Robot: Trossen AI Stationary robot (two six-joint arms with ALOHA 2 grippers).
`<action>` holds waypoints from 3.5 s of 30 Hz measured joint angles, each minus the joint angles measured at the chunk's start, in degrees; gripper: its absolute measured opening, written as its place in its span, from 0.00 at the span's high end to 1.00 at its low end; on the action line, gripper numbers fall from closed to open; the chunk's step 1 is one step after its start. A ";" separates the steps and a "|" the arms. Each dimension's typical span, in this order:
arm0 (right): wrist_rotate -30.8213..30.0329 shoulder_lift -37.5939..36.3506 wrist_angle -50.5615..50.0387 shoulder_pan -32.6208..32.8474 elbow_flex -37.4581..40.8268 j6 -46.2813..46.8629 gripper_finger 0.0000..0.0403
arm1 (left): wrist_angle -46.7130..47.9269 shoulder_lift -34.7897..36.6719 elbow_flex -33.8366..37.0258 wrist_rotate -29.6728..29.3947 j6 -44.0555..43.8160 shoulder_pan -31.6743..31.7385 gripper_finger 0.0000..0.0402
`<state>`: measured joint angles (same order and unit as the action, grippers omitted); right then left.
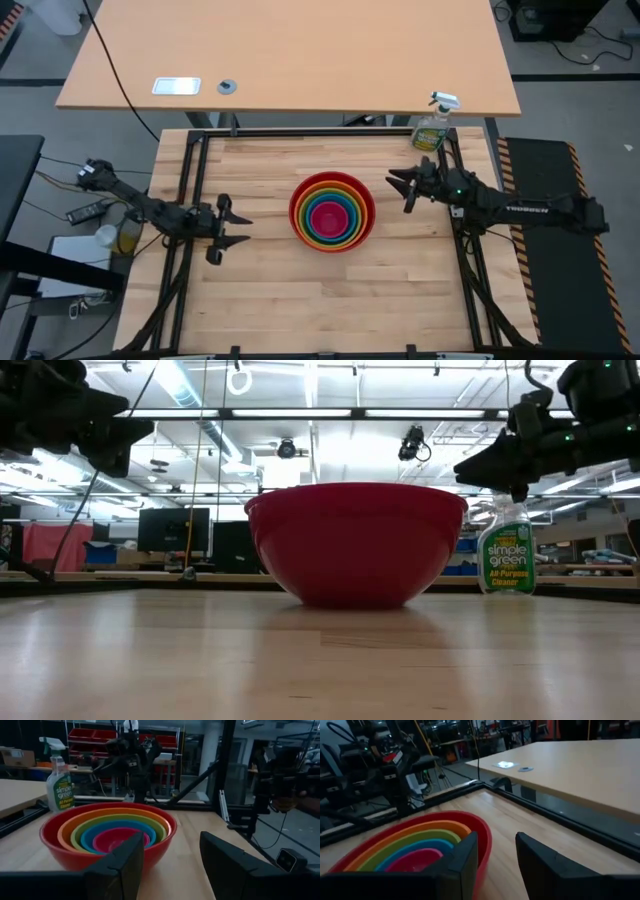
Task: Nest bowls inside each other
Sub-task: Return to Home Position
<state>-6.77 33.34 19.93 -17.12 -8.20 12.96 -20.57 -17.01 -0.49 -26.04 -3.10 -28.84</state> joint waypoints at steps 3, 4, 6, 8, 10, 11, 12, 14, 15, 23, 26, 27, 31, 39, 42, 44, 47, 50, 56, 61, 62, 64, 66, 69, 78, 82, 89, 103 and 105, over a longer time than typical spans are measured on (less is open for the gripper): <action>-0.04 -2.96 -0.74 0.10 0.77 0.35 0.66 | 3.75 2.44 0.00 -0.11 -0.59 0.00 0.52; 0.00 -4.01 -0.74 0.17 0.94 0.34 0.66 | 5.12 3.15 0.00 -0.13 -0.92 -0.03 0.52; 0.30 -6.22 -1.10 0.26 1.21 0.34 0.67 | 6.38 4.35 0.01 -0.19 -1.21 -0.08 0.52; 0.23 -8.61 -3.36 0.26 1.24 0.39 0.68 | 6.87 5.44 0.02 -0.35 -0.67 -0.35 0.52; -0.74 -10.85 -6.26 0.26 1.24 1.01 0.69 | 6.90 6.41 0.02 -1.07 0.53 -1.02 0.52; -1.02 -11.99 -7.84 0.26 1.24 1.54 0.69 | 7.07 6.87 0.02 -1.83 1.27 -1.46 0.52; -1.06 -13.03 -9.43 0.26 1.24 1.96 0.70 | 7.19 7.20 0.02 -2.68 1.90 -1.98 0.52; -0.92 -14.70 -12.01 0.29 1.24 3.31 0.70 | 8.25 7.66 0.02 -3.87 2.94 -3.08 0.52; -0.75 -15.38 -12.97 0.47 1.26 3.85 0.70 | 9.09 7.82 0.02 -4.21 3.22 -3.68 0.52; -1.11 -16.85 -4.71 4.55 6.72 7.30 0.70 | 11.26 7.80 0.04 -4.29 4.16 -7.65 0.52; -1.59 -16.85 -4.81 5.51 7.69 9.26 0.70 | 11.23 7.80 0.04 -4.24 4.27 -8.54 0.52; -2.04 -16.75 -4.78 5.71 7.69 10.21 0.70 | 11.24 7.80 0.04 -4.22 4.27 -8.82 0.52; -2.44 -16.90 -3.95 5.88 7.67 14.41 0.70 | 11.25 7.70 0.04 -3.74 4.33 -9.69 0.52; 0.67 -16.85 -6.88 5.86 7.60 10.19 0.70 | 10.03 7.65 0.07 -3.68 7.75 -9.57 0.52; 1.51 -16.87 -9.55 5.86 7.60 4.05 0.70 | 7.01 7.67 0.07 -3.51 11.00 -8.23 0.52; 1.51 -16.86 -12.11 5.86 7.60 -1.16 0.70 | 5.21 7.65 0.07 -3.52 13.08 -6.06 0.52; 1.49 -16.85 -13.83 5.86 7.60 -5.32 0.70 | 4.07 7.67 0.08 -2.69 14.73 -1.46 0.52; 1.48 -16.85 -13.63 5.86 7.60 -5.16 0.70 | 4.03 7.65 0.09 0.75 14.41 4.53 0.52; 1.47 -16.85 -13.18 5.86 7.60 -5.19 0.70 | 4.53 7.65 0.09 1.09 13.14 14.36 0.52; 1.47 -16.86 -13.17 5.86 7.60 -5.19 0.70 | 4.58 7.65 0.09 1.19 8.52 17.29 0.52; 1.47 -16.87 -13.18 5.86 7.60 -5.19 0.70 | 4.61 7.65 0.09 1.20 7.64 17.50 0.52; 1.47 -16.87 -13.16 5.86 7.60 -5.19 0.70 | 4.58 7.65 0.09 1.20 6.99 17.55 0.52; 1.47 -16.87 -13.12 5.86 7.60 -5.19 0.70 | 4.58 7.65 0.09 1.20 6.95 17.55 0.52; 1.47 -16.86 -13.12 5.86 7.60 -5.19 0.70 | 4.58 7.65 0.09 1.20 6.92 17.53 0.52; 1.47 -16.86 -13.12 5.86 7.58 -5.19 0.70 | 4.58 7.65 0.09 1.20 6.89 17.53 0.52; 1.47 -16.86 -13.12 5.86 7.58 -5.19 0.70 | 4.58 7.65 0.10 1.18 6.85 17.53 0.52; 1.47 -16.87 -13.12 5.86 7.58 -5.19 0.70 | 4.58 7.65 0.11 1.18 6.83 17.53 0.52; 1.47 -16.86 -13.12 5.86 7.58 -5.17 0.70 | 4.56 7.65 0.11 1.13 6.79 17.53 0.52; 1.49 -16.87 -13.12 5.86 7.58 -5.19 0.70 | 4.56 7.65 0.11 1.13 6.79 17.53 0.52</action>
<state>-5.28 16.47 6.81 -11.27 -0.62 7.77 -16.01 -9.37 -0.38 -24.91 3.68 -11.31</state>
